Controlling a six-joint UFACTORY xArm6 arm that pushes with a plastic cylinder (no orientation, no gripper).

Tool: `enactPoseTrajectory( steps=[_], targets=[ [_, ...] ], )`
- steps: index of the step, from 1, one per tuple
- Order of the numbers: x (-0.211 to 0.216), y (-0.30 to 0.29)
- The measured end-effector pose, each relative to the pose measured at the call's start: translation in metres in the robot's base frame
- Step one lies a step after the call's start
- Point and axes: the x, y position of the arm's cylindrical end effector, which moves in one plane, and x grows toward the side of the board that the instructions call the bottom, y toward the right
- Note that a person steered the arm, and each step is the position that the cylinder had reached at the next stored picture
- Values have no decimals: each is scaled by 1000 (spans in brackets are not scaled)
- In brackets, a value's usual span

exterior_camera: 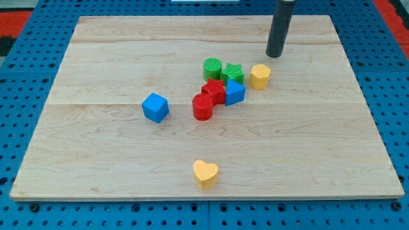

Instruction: Move yellow hexagon to blue triangle

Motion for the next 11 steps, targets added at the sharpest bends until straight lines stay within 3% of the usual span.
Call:
enactPoseTrajectory(
  steps=[5, 8, 11],
  targets=[
    [65, -7],
    [31, -13],
    [68, -33]
  ],
)
